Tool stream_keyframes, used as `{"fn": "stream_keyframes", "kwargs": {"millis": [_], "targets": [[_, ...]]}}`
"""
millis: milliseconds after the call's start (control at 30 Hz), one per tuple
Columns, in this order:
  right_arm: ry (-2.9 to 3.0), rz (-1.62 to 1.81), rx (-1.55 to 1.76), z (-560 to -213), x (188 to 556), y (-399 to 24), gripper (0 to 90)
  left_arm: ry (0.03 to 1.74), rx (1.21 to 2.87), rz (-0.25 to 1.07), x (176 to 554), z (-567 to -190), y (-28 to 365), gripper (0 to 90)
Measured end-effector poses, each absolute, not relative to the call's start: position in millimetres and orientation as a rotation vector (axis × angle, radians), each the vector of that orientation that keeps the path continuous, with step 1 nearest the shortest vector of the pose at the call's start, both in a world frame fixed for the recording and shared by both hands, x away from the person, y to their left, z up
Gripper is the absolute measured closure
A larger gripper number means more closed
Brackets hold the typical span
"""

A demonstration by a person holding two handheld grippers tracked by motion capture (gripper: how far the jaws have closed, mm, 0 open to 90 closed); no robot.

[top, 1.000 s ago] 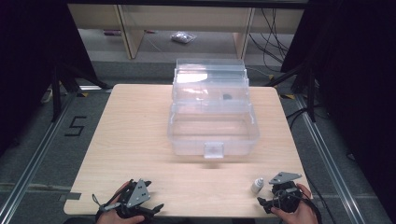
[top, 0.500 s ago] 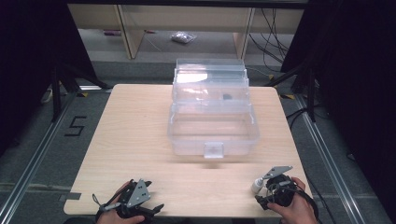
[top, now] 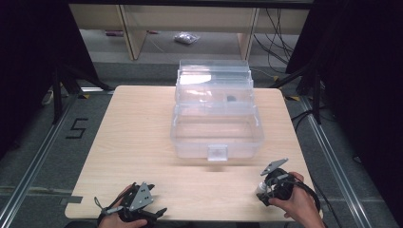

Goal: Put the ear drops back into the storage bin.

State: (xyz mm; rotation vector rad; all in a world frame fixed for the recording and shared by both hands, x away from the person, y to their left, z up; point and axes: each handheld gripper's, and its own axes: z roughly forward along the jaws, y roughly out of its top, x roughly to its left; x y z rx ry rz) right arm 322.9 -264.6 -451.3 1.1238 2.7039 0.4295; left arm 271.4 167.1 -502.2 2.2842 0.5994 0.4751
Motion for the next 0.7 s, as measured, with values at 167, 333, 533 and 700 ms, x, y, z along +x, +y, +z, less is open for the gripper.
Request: {"fn": "stream_keyframes", "kwargs": {"millis": [167,333,533,700], "targets": [[2.753,0.393,1.085,-450.9,328.6,-260.4,35.5,0.604,2.272,0.473,271.5,-502.9,166.7,15.1],[2.783,0.359,1.047,-451.6,333.8,-257.8,41.2,0.61,2.261,0.454,270.7,-502.9,166.3,15.1],[2.806,0.329,1.028,-452.8,338.5,-253.7,48.2,0.609,2.263,0.455,270.8,-502.8,166.4,15.1],[2.837,0.277,0.992,-454.5,342.4,-249.3,54.7,0.604,2.271,0.466,271.3,-502.7,166.7,15.1]]}}
